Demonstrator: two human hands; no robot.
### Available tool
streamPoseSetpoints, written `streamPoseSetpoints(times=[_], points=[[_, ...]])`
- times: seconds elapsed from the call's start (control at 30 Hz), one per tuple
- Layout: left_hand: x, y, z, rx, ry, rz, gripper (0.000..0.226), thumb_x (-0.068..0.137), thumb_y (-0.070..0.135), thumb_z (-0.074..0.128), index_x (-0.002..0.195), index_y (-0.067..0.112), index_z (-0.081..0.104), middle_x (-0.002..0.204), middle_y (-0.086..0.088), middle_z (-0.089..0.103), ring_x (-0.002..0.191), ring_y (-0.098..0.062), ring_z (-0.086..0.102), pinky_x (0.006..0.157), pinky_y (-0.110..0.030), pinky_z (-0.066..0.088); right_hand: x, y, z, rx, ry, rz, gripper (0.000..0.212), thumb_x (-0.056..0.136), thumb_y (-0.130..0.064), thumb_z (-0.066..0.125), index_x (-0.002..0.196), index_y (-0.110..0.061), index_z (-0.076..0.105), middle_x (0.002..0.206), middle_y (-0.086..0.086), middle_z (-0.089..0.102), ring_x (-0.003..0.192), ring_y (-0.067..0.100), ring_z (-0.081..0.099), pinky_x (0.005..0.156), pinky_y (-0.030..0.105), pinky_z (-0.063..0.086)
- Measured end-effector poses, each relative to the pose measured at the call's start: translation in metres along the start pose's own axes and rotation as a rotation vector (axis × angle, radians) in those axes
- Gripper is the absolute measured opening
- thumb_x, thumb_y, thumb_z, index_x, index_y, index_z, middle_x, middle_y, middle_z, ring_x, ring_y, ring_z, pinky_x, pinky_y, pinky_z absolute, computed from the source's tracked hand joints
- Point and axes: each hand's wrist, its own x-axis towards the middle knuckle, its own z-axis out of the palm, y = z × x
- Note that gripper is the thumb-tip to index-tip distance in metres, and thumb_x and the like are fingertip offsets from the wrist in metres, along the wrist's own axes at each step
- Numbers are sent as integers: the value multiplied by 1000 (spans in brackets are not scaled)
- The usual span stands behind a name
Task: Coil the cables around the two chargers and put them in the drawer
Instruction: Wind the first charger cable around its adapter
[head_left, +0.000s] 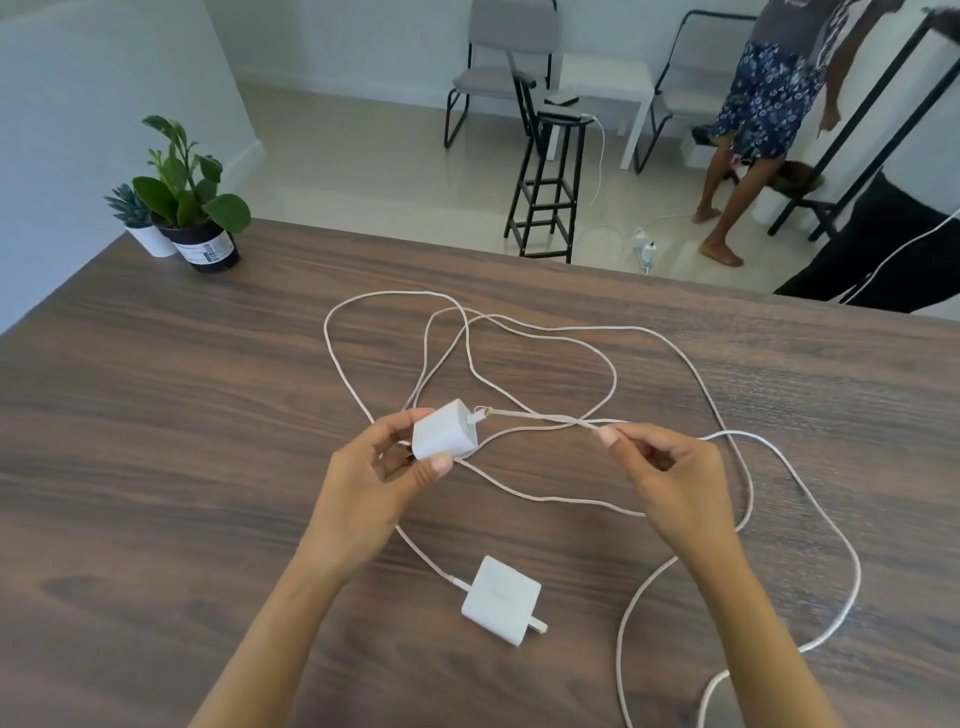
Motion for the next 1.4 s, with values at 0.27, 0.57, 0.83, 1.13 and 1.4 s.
streamPoseSetpoints(times=[0.27, 0.57, 0.83, 1.13, 1.4], points=[[10, 5, -2, -7, 12, 13, 43, 79, 4, 69, 120, 12, 59, 108, 0, 69, 91, -2, 67, 73, -11, 51, 1, -6, -20, 20, 6, 30, 7, 78, -8, 73, 84, -12, 75, 71, -16, 72, 63, -6, 61, 63, 4, 44], [10, 11, 17, -6, 7, 25, 49, 75, 3, 72, 121, 14, 59, 108, 5, 69, 95, -5, 67, 73, -12, 50, -6, 4, -3, -230, 5, 9, 19, 80, -17, 72, 71, -34, 71, 74, -13, 70, 69, 1, 60, 64, 12, 45], [16, 16, 38, 66, 41, 92, 51, 71, 0, 77, 115, 20, 60, 99, 15, 68, 90, 5, 67, 77, -11, 51, -15, 0, 11, -449, -224, -86, 10, 79, -23, 73, 78, -32, 75, 66, -9, 59, 64, 6, 52, 58, 19, 39], [25, 5, 46, 276, -15, 196, 57, 71, -4, 77, 118, 24, 59, 110, 8, 63, 91, 10, 62, 79, -7, 49, -11, -20, 2, -175, -239, -120, 16, 80, -13, 72, 76, -28, 75, 61, -17, 56, 56, 4, 43, 58, 13, 33], [11, 1, 47, 246, -227, 131, 58, 67, -5, 79, 112, 28, 64, 110, 5, 67, 90, -8, 67, 82, -18, 53, 7, -27, 1, -38, -149, -121, 21, 82, -10, 70, 74, -29, 72, 71, -1, 64, 62, 7, 49, 62, 18, 39]])
